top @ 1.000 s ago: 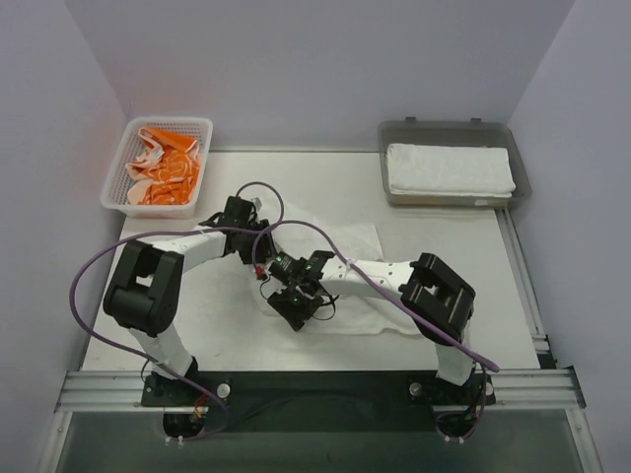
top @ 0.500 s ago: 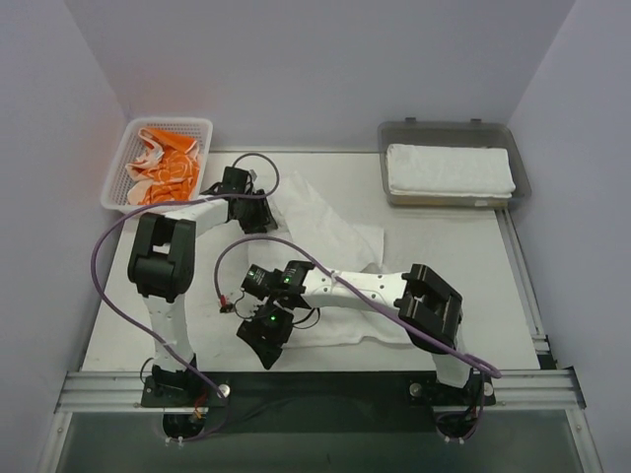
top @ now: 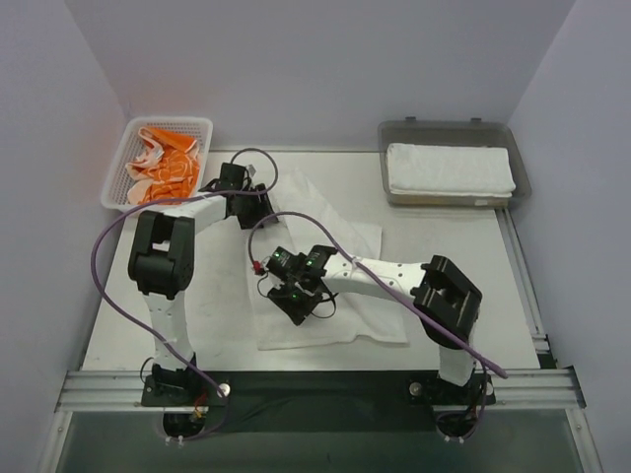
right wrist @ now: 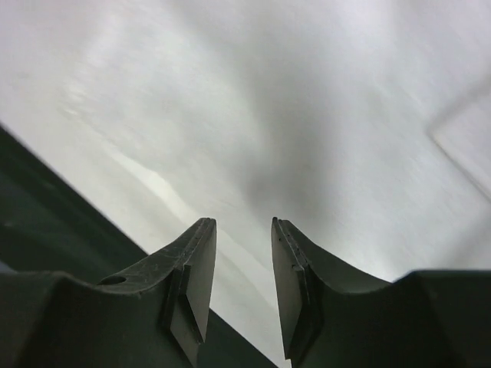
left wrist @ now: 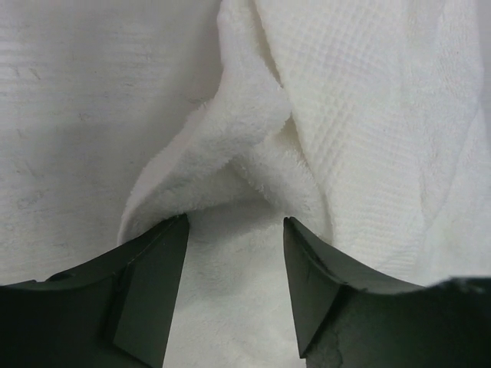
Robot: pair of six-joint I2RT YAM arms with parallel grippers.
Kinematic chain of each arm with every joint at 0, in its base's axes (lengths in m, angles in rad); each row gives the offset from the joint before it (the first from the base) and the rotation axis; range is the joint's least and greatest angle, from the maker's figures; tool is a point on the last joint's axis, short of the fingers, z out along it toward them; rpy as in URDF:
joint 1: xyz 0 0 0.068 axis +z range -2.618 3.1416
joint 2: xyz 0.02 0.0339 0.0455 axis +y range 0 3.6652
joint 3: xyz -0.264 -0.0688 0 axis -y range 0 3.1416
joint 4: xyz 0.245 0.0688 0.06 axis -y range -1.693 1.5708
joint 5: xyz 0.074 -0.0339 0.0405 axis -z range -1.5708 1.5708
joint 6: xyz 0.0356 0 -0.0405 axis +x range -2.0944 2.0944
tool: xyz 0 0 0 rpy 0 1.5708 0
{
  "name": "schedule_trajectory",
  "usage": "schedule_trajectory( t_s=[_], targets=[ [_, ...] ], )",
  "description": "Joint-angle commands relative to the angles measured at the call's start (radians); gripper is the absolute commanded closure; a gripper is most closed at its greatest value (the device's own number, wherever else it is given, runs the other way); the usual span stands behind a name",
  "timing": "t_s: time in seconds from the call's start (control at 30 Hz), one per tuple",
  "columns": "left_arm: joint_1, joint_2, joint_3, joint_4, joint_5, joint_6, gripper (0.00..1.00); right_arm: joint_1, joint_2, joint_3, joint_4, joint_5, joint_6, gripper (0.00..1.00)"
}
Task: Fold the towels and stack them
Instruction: Fold the towel
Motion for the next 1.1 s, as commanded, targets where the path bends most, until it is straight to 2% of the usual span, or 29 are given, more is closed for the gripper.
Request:
schedule_trajectory(
  t_s=[0.0,0.03,0.07,0.17,0.23,0.33,0.43,0.5,0.6,0.7,0.8,0.93,1.07],
  targets=[
    [0.021,-0.021,0.005,0.044,-0.050,0.042,0.34,-0.051,-0.168,-0.124,-0.046,0.181,0.090,0.65],
    [0.019,-0.056,0.003,0.050,-0.048,0.040,0.30,-0.067,-0.199,-0.157,-0.043,0.193,0.115,0.64],
    [0.016,-0.084,-0.003,0.060,-0.048,0.037,0.23,-0.104,-0.233,-0.195,-0.037,0.222,0.133,0.64],
    [0.002,-0.226,-0.027,0.054,-0.100,0.039,0.12,-0.175,-0.372,-0.314,-0.025,0.279,0.198,0.61],
    [-0.008,-0.355,-0.052,0.009,-0.163,0.040,0.09,-0.219,-0.455,-0.379,-0.020,0.287,0.238,0.60],
    [-0.062,-0.539,-0.137,-0.057,-0.255,0.046,0.08,-0.319,-0.544,-0.458,-0.005,0.265,0.285,0.61],
    [-0.164,-0.704,-0.268,-0.137,-0.312,0.023,0.09,-0.411,-0.589,-0.504,0.020,0.218,0.297,0.64],
    [-0.256,-0.772,-0.393,-0.178,-0.298,-0.007,0.12,-0.439,-0.598,-0.538,0.029,0.193,0.299,0.69],
    [-0.377,-0.881,-0.569,-0.207,-0.196,-0.105,0.19,-0.471,-0.590,-0.571,0.041,0.143,0.310,0.77],
    [-0.474,-0.903,-0.691,-0.226,-0.148,-0.153,0.24,-0.497,-0.581,-0.610,0.066,0.103,0.328,0.79],
    [-0.508,-0.874,-0.737,-0.252,-0.134,-0.159,0.28,-0.531,-0.573,-0.650,0.095,0.066,0.348,0.79],
    [-0.536,-0.778,-0.727,-0.337,-0.117,-0.130,0.31,-0.620,-0.550,-0.699,0.127,-0.009,0.371,0.78],
    [-0.585,-0.676,-0.696,-0.503,-0.159,-0.121,0.32,-0.748,-0.535,-0.757,0.142,-0.078,0.391,0.76]
  ],
)
